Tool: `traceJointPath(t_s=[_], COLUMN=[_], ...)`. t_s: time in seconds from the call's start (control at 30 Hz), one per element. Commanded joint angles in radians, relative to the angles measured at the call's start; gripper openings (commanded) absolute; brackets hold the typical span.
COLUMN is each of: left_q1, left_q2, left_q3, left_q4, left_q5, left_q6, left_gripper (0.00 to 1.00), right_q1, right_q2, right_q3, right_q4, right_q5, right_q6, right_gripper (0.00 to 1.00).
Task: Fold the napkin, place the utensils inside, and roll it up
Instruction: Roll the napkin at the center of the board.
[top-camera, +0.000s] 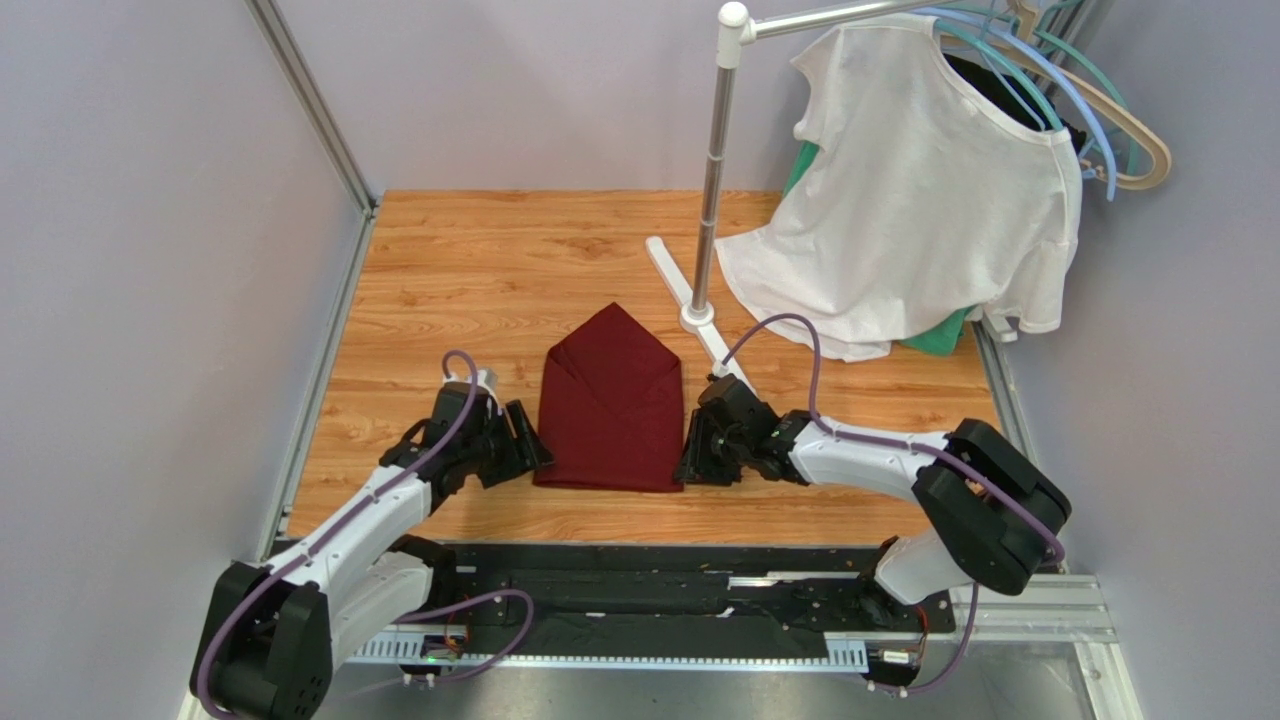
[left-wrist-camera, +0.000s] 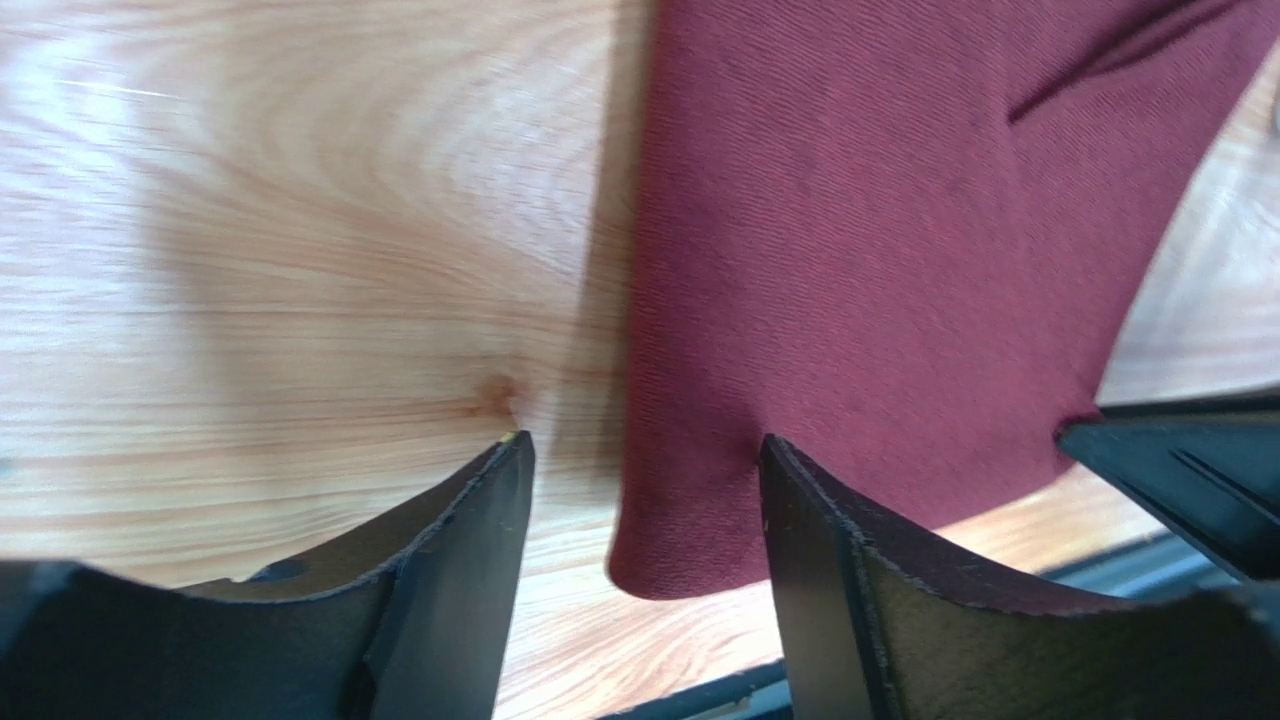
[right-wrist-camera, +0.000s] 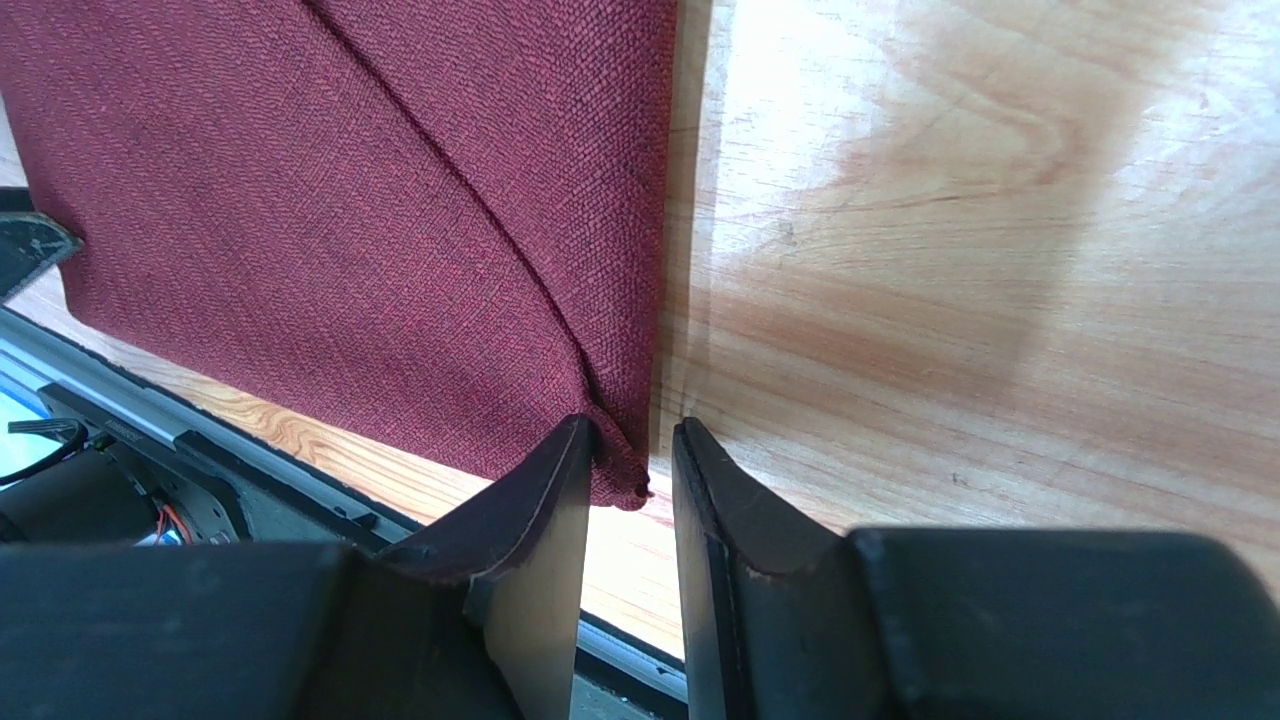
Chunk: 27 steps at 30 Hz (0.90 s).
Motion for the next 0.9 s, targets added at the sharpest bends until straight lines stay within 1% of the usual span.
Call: traceJointPath(t_s=[0.0, 0.07, 0.23, 0.27, 0.33, 0.4, 0.6, 0.67, 0.7, 0.8, 0.87], left_q1=[0.005, 0.005, 0.005, 0.005, 0.005, 0.005, 0.005, 0.005, 0.005, 0.005, 0.005], left_q2=[0.031, 0.046, 0.063, 0.062, 0.060, 0.060, 0.051, 0.051, 0.051, 0.049, 0.052], left_q3=[-0.029, -0.036, -0.021, -0.021, -0.016, -0.016, -0.032, -0.036, -0.038, -0.041, -0.042], left_q4=[0.089, 0.119, 0.113, 0.118, 0.118, 0.115, 0.133, 0.140, 0.140, 0.146, 0.149], left_q5=[0.113, 0.124, 0.113, 0.110, 0.102, 0.104, 0.115, 0.119, 0.124, 0.128, 0.128], left_q6=[-0.027, -0.026, -0.015, -0.015, -0.013, -0.009, -0.007, -0.003, -0.004, 0.001, 0.004], left_gripper=[0.64, 0.61, 0.60, 0.58, 0.57, 0.50, 0.47, 0.42, 0.42, 0.33, 0.31], right_q1=[0.005, 0.005, 0.005, 0.005, 0.005, 0.005, 0.005, 0.006, 0.005, 0.005, 0.005], right_q2=[0.016, 0.016, 0.015, 0.016, 0.026, 0.030, 0.041, 0.045, 0.047, 0.052, 0.053], right_q3=[0.037, 0.040, 0.043, 0.043, 0.046, 0.049, 0.047, 0.047, 0.047, 0.047, 0.049], right_q4=[-0.019, -0.022, -0.030, -0.030, -0.037, -0.039, -0.053, -0.056, -0.056, -0.053, -0.053], right_q5=[0.048, 0.050, 0.054, 0.057, 0.060, 0.060, 0.066, 0.068, 0.068, 0.066, 0.066], right_q6=[-0.007, -0.008, -0.012, -0.012, -0.012, -0.013, -0.012, -0.012, -0.012, -0.010, -0.008], right_gripper=[0.30, 0.30, 0.30, 0.30, 0.30, 0.29, 0.29, 0.29, 0.29, 0.29, 0.29])
